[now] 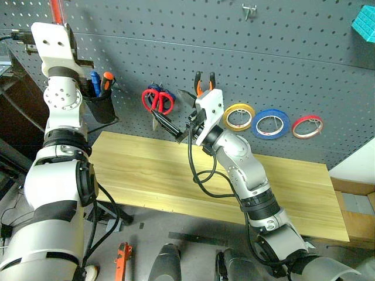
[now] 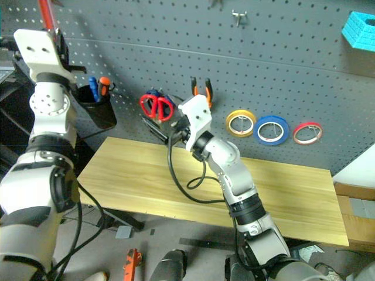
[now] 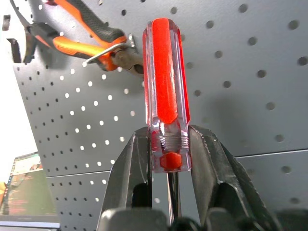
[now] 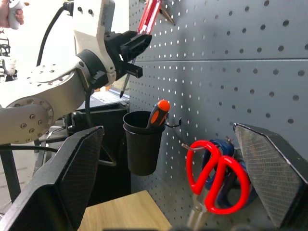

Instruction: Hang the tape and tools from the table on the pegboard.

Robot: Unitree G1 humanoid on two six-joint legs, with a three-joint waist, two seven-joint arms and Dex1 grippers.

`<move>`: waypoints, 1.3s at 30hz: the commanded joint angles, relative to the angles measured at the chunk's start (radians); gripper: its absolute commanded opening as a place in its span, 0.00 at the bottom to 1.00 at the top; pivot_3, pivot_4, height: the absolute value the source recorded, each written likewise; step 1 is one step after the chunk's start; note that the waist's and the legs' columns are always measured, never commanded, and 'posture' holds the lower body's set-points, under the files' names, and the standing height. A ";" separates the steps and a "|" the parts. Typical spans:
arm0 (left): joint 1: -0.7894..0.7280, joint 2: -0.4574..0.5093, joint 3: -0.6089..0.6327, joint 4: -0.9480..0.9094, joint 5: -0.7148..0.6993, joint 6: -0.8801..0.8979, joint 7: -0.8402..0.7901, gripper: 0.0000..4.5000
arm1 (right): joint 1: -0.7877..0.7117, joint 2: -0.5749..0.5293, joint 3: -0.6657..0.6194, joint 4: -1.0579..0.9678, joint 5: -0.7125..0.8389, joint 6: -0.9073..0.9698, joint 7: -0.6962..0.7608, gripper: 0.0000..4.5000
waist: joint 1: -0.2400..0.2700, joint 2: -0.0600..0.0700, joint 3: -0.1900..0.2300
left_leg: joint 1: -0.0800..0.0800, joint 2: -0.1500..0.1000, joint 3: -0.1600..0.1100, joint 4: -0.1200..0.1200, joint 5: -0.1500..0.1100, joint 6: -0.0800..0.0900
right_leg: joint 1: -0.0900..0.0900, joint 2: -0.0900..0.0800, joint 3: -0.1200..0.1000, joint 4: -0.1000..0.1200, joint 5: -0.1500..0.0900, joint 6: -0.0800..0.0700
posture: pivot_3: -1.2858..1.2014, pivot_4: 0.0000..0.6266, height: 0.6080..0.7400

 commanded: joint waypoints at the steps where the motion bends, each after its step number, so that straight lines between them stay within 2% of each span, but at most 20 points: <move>1: -0.030 0.030 0.008 -0.012 -0.003 -0.012 -0.001 0.17 | -0.015 0.012 -0.004 -0.052 0.018 0.022 0.001 1.00 | 0.000 0.000 0.015 | 0.000 0.000 0.000 0.000 0.000 0.000 | 0.000 0.000 0.000 0.000 0.000 0.000 | 0.60 0.41 1.00; 6: -0.039 0.039 -0.005 -0.001 0.011 -0.008 -0.005 0.17 | -0.027 0.012 -0.007 -0.034 0.023 0.033 0.008 1.00 | -0.001 0.000 0.053 | 0.000 0.000 0.000 0.000 0.000 0.001 | -0.001 0.000 0.000 0.000 0.000 0.000 | 0.60 0.47 1.00; 9: -0.049 0.036 -0.007 0.010 0.014 0.001 -0.005 0.17 | -0.038 0.010 -0.014 -0.022 0.025 0.035 0.008 1.00 | -0.003 0.000 0.068 | -0.007 0.000 0.000 0.000 0.000 0.001 | -0.008 0.000 0.000 0.001 0.000 0.000 | 0.60 0.50 1.00; 14: -0.050 0.018 -0.007 0.019 0.017 -0.001 -0.004 0.17 | -0.028 0.004 -0.015 -0.028 0.025 0.043 0.004 1.00 | -0.003 0.000 0.093 | -0.011 0.001 0.000 0.000 0.000 0.001 | -0.010 0.000 -0.001 0.000 0.000 -0.001 | 0.60 0.53 1.00; 27: 0.065 0.022 0.016 -0.039 -0.008 -0.020 -0.011 0.17 | -0.022 -0.003 -0.014 -0.018 0.020 0.035 0.009 1.00 | -0.005 0.000 0.108 | -0.013 0.001 0.000 0.000 0.000 0.000 | -0.013 -0.001 -0.001 0.000 0.000 0.000 | 0.60 0.50 1.00; 39: 0.241 0.008 0.059 -0.291 -0.051 0.041 0.015 0.17 | -0.035 -0.001 -0.015 0.012 0.020 0.002 0.021 1.00 | -0.017 -0.001 0.108 | -0.013 0.001 0.000 -0.001 0.001 0.000 | -0.013 -0.001 -0.001 -0.001 0.000 -0.001 | 0.61 0.45 1.00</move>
